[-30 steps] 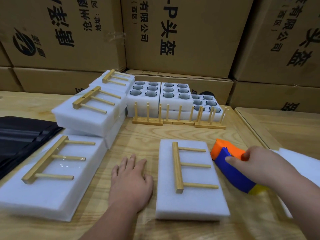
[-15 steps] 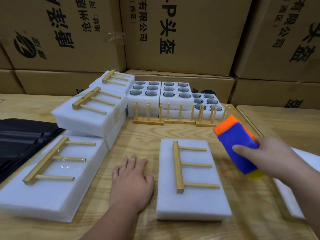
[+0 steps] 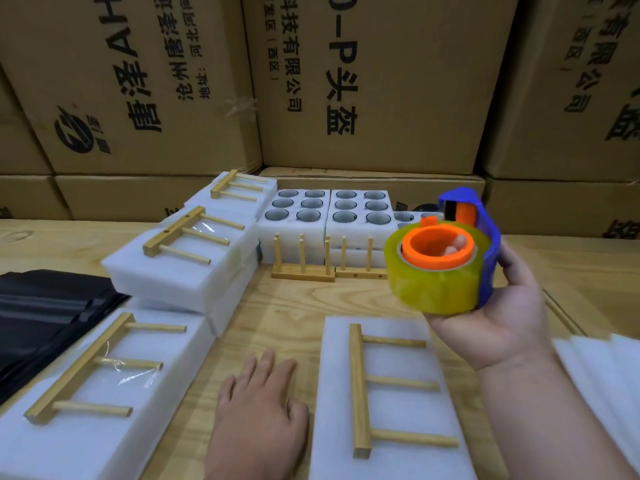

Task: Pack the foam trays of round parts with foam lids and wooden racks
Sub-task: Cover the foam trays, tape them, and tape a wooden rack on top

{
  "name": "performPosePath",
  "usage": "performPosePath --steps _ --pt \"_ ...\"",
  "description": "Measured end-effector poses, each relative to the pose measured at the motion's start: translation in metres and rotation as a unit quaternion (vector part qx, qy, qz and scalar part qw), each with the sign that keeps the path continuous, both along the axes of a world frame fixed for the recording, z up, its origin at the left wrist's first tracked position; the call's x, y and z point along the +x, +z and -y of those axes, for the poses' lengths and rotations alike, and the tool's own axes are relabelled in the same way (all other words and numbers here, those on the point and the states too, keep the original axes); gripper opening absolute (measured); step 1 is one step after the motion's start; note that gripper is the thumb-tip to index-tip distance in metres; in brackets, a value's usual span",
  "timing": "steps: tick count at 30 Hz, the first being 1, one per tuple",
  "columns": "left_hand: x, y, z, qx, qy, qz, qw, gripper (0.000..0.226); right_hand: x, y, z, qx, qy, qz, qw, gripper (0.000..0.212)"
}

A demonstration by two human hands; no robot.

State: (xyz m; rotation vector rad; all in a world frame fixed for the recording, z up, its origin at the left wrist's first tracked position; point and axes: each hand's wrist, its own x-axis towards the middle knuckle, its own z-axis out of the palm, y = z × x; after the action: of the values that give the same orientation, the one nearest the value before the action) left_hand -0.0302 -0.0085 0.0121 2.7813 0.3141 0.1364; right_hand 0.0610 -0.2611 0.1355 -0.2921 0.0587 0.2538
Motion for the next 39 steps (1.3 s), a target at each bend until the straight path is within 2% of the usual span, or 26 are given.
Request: performPosePath --steps 5,8,11,16,18,20,22,25,27,28,29,31,35,39 --pt "0.012 0.007 -0.001 0.014 0.038 0.02 0.999 0.071 0.016 -0.009 0.013 -0.018 -0.026 -0.004 0.999 0.044" --pt "0.033 0.009 -0.004 0.016 0.064 0.032 0.997 0.047 0.019 -0.008 0.022 -0.033 -0.027 0.021 0.999 0.045" --pt "0.062 0.009 -0.005 -0.062 0.088 0.085 0.991 0.01 0.02 -0.01 0.029 -0.047 -0.024 0.049 0.997 0.048" --pt "0.091 0.006 -0.007 -0.206 0.12 0.143 0.961 0.025 0.021 -0.018 0.027 -0.227 -0.068 0.131 0.963 0.038" --pt "0.092 0.003 -0.011 -0.288 0.111 0.207 0.929 0.03 0.018 -0.019 0.024 -0.33 -0.095 0.162 0.925 0.042" --pt "0.091 0.005 -0.016 -0.373 0.108 0.269 0.882 0.02 0.016 -0.022 0.022 -0.465 -0.126 0.211 0.851 0.048" --pt "0.093 0.015 -0.018 -0.428 0.109 0.316 0.84 0.018 0.012 -0.023 0.019 -0.562 -0.157 0.252 0.772 0.036" --pt "0.088 0.052 -0.013 -0.479 0.057 0.381 0.789 0.032 0.01 -0.023 0.013 -0.661 -0.172 0.312 0.661 0.035" --pt "0.081 0.08 -0.002 -0.493 -0.02 0.401 0.772 0.023 0.011 -0.024 0.013 -0.703 -0.209 0.358 0.578 0.033" --pt "0.076 0.092 0.004 -0.498 -0.063 0.402 0.766 0.014 0.012 -0.025 0.013 -0.714 -0.225 0.379 0.545 0.033" --pt "0.071 0.103 0.009 -0.5 -0.102 0.398 0.762 0.017 0.014 -0.025 0.013 -0.722 -0.235 0.393 0.519 0.035" --pt "0.062 0.115 0.015 -0.494 -0.159 0.381 0.765 0.031 0.013 -0.023 0.011 -0.721 -0.242 0.407 0.506 0.041" --pt "0.048 0.132 0.02 -0.471 -0.213 0.35 0.781 0.037 0.008 -0.015 0.008 -0.699 -0.251 0.437 0.508 0.051" --pt "0.042 0.139 0.022 -0.482 -0.228 0.297 0.792 0.034 0.003 -0.011 0.003 -0.682 -0.254 0.474 0.496 0.038"
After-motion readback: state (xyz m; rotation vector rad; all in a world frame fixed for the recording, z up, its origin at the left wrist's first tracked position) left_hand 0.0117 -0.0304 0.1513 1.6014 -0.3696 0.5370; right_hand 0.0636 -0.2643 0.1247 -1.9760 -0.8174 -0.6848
